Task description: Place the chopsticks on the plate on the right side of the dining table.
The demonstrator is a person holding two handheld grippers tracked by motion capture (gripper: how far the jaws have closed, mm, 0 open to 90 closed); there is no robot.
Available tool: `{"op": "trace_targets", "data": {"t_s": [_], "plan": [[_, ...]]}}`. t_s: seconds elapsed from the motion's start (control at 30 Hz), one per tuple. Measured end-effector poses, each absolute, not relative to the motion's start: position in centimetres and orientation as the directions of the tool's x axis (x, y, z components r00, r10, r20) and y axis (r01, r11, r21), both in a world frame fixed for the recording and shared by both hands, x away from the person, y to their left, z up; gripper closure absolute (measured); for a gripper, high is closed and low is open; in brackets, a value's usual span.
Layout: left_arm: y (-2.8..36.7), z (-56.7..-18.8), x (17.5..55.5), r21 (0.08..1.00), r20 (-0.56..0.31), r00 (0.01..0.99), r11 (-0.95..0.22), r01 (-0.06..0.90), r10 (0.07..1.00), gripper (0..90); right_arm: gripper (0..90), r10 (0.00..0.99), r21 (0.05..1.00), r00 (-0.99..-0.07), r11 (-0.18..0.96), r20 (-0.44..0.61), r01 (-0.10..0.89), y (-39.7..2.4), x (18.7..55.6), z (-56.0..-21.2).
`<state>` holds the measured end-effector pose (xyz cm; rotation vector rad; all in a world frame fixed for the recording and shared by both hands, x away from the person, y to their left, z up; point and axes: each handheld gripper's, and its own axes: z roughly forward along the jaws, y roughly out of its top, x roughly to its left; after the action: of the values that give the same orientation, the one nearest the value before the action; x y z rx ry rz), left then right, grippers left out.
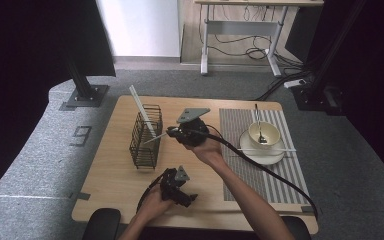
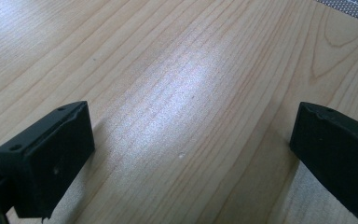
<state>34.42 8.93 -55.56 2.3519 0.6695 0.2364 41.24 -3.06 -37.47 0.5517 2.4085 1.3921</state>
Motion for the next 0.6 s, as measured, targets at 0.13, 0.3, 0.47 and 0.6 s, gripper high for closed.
{"op": "trace_targets", "data": {"t_s": [0.13,0.3,0.47,0.6], "plan": [[8.9,-55.6,34.4,0.652,-0.008,0.852,-0.643,0.401,0.523,0.0,82.0,0.465,0.879,-0.884,0.439,-0.044,0.187,-4.2,41.1,-36.6],[8.9,-55.6,34.4,0.652,-0.006,0.852,-0.644,0.400,0.523,0.0,82.0,0.459,0.883,-0.888,0.424,-0.017,0.202,-5.5,41.0,-35.6],[8.9,-55.6,34.4,0.651,-0.005,0.854,-0.646,0.398,0.521,0.0,82.1,0.459,0.890,-0.888,0.409,-0.010,0.202,-6.6,40.5,-34.5],[8.9,-55.6,34.4,0.651,-0.006,0.853,-0.645,0.400,0.523,0.0,82.1,0.465,0.895,-0.885,0.396,-0.003,0.205,-7.6,40.1,-33.8]]}}
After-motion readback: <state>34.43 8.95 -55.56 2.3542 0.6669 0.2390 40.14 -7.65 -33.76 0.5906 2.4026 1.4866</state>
